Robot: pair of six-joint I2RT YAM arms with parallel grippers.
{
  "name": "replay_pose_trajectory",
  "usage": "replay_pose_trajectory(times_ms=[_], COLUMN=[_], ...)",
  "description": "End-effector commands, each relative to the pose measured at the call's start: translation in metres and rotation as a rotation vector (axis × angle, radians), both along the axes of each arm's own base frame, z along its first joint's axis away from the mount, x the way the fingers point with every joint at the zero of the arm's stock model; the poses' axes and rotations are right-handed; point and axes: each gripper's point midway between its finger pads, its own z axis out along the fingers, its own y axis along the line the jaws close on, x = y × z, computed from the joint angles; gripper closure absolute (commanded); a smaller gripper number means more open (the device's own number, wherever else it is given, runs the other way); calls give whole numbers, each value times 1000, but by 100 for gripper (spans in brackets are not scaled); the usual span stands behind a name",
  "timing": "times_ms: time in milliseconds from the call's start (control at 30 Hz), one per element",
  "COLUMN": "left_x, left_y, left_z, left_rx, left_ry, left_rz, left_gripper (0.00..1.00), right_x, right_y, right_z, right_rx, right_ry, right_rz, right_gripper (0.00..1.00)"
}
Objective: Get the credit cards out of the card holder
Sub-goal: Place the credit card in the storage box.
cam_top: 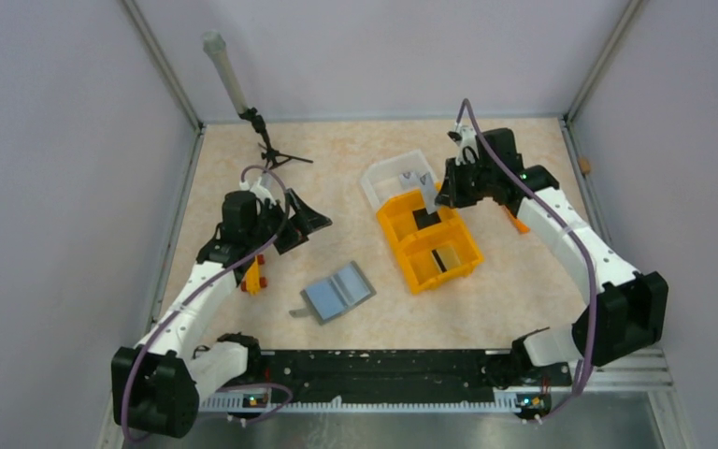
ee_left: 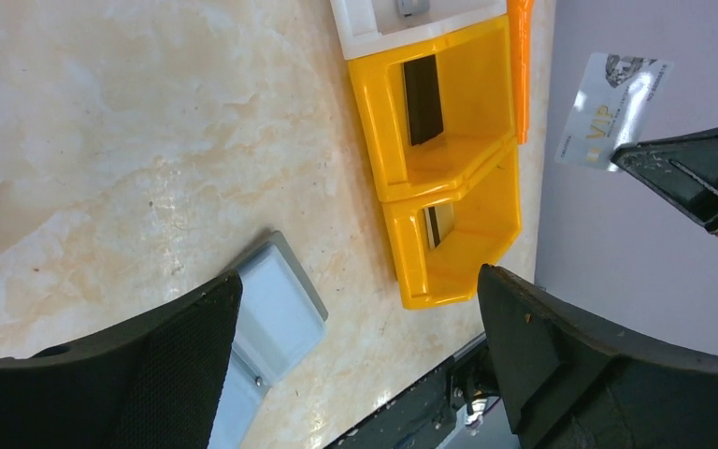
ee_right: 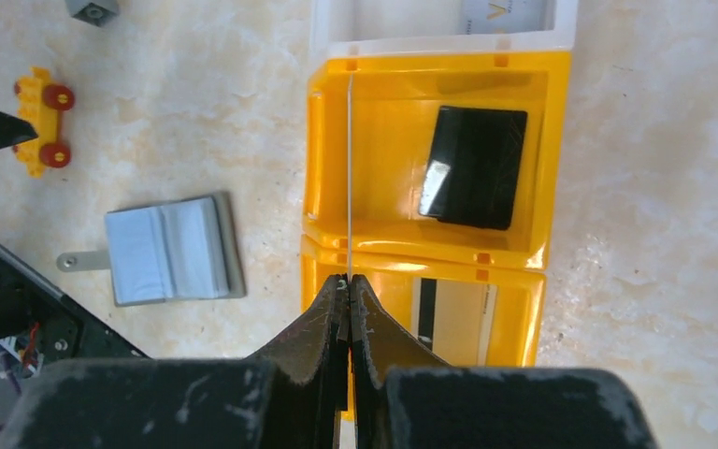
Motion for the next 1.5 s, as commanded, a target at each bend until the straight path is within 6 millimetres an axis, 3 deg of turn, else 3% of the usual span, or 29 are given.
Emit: replay_pose_trajectory(times_ms=[0, 133, 267, 467, 533, 767, 1100, 1467], left_x=[-6, -14, -18, -17, -16, -8, 15, 33], left_y=[1, 2, 1, -3, -4, -7, -4, -7], left_z=[3, -4, -8, -7, -7, -2, -12, -14], left_rx=[5, 8, 9, 8, 7, 4, 77, 101], left_ry=[-17, 4, 10, 7, 5, -46, -25, -25], left_rz=[-3, -7, -27, -60, -71, -88, -98, -129], left_gripper=[1, 1, 1, 1, 1, 1, 1, 1], right_x=[2, 13, 35, 75, 84, 100, 132, 153], right_y=[-14, -27, -31, -14, -9, 12, 13, 32], right_z=[-6, -16, -13, 5, -1, 3, -23, -57], right_rx=[-114, -209, -268, -243, -250, -198, -259, -219], right_ry=[38, 63, 49, 24, 50, 42, 111, 160], right_rz=[-18, -52, -76, -90, -76, -7, -61, -39], right_gripper=[100, 100, 100, 100, 100, 100, 100, 100])
